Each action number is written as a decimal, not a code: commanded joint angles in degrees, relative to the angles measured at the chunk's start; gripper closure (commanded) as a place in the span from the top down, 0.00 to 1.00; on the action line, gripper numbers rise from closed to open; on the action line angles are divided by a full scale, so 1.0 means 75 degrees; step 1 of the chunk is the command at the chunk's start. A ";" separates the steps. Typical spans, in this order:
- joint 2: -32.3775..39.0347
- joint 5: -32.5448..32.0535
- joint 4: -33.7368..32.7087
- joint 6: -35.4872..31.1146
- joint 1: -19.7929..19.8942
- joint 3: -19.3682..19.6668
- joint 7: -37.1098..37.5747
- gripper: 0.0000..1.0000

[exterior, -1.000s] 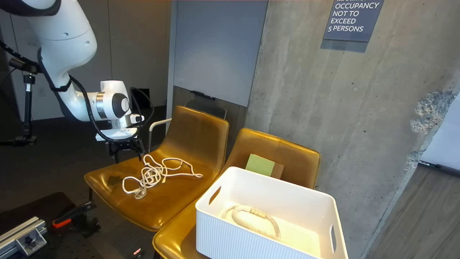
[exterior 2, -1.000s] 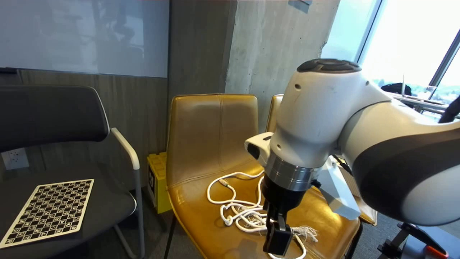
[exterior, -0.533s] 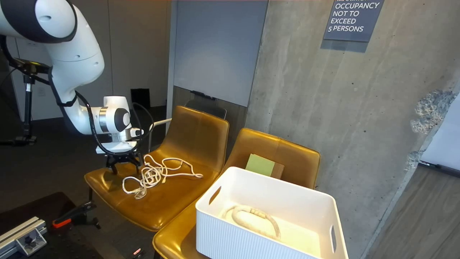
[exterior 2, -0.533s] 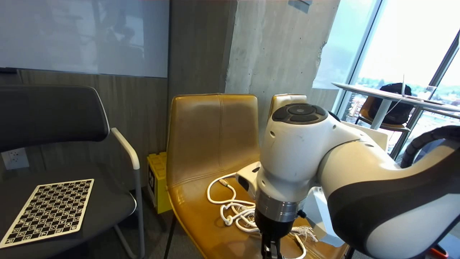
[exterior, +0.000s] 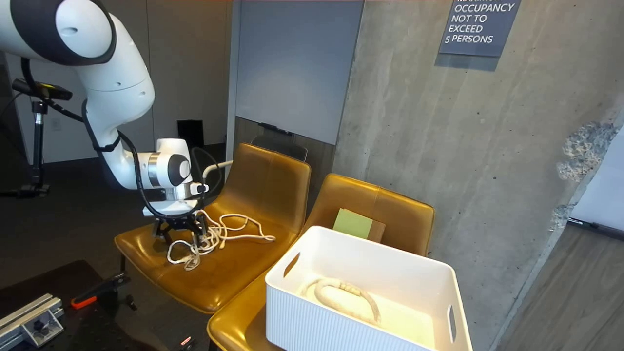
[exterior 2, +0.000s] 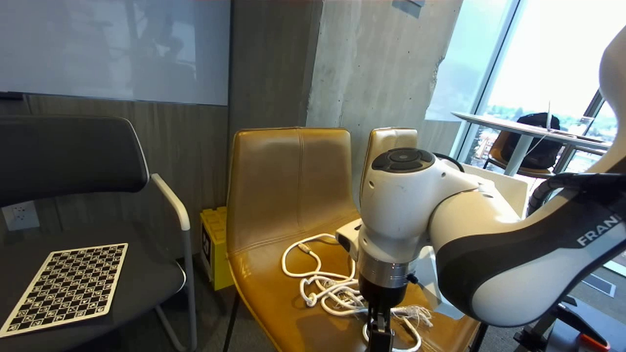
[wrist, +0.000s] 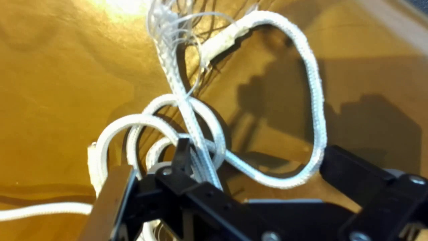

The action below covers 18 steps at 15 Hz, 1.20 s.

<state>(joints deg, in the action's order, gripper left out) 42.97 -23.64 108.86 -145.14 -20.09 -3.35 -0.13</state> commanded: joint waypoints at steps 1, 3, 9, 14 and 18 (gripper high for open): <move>0.0525 0.0337 -0.0055 0.0103 0.0089 -0.0144 -0.0063 1.00; 0.0739 0.0264 -0.0024 0.0026 -0.0082 -0.0090 0.0064 1.00; 0.0539 0.0264 -0.0047 0.0105 -0.0090 -0.0070 0.0073 1.00; 0.0301 0.0261 -0.0128 0.0249 -0.0133 -0.0070 0.0088 1.00; 0.0192 0.0321 -0.0327 0.0495 -0.0159 -0.0142 0.0080 1.00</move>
<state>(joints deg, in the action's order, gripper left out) 44.97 -22.55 108.01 -143.92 -20.27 -3.59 -0.08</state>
